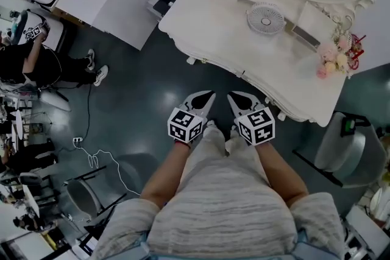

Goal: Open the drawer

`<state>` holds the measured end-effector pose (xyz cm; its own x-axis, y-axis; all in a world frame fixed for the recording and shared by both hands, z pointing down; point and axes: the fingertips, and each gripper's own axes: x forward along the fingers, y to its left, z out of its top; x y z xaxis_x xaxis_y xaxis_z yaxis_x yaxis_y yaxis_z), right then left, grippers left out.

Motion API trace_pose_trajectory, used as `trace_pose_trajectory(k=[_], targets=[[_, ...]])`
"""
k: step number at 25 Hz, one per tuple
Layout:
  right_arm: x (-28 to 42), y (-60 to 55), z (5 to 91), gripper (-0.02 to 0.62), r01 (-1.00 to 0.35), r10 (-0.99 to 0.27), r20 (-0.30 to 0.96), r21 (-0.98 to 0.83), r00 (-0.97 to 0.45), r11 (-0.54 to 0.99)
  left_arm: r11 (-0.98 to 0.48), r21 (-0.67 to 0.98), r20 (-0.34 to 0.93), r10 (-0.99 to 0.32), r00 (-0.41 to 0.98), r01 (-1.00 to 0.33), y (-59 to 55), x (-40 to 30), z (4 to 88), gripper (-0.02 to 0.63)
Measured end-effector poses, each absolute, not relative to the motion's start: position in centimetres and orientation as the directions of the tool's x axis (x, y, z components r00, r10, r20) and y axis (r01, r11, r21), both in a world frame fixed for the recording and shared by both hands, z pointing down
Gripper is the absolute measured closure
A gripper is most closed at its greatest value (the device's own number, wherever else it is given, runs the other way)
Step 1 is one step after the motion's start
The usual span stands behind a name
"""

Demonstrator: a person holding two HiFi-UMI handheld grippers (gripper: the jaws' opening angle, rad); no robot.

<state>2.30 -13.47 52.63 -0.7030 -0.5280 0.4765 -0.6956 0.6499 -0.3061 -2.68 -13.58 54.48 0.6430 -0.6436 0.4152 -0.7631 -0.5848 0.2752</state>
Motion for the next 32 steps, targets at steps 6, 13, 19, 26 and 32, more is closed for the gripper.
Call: trace_pose_trajectory(k=[6, 13, 19, 26, 32], targets=[[2.5, -14.0, 52.6, 0.586, -0.722, -0.554, 0.481, -0.31, -0.68, 0.618, -0.587, 0.219, 0.459, -0.644, 0.613, -0.78, -15.5, -4.1, 56.0, 0.594], [3.1, -14.7, 53.2, 0.586, -0.749, -0.578, 0.487, -0.32, -0.655, 0.58, -0.578, 0.22, 0.498, -0.626, 0.6, -0.785, -17.1, -5.2, 57.8, 0.592], [3.0, -15.2, 53.7, 0.586, -0.76, -0.585, 0.494, -0.326, -0.644, 0.562, -0.57, 0.222, 0.535, -0.607, 0.588, -0.791, -18.2, -5.8, 59.5, 0.592], [3.0, -16.1, 54.3, 0.585, -0.771, -0.591, 0.502, -0.329, -0.632, 0.545, -0.551, 0.185, 0.594, -0.597, 0.539, -0.814, -20.0, -7.2, 62.4, 0.591], [3.4, -16.7, 54.7, 0.584, -0.783, -0.594, 0.517, -0.327, -0.617, 0.529, -0.536, 0.19, 0.629, -0.577, 0.521, -0.823, -21.2, -7.8, 64.2, 0.578]])
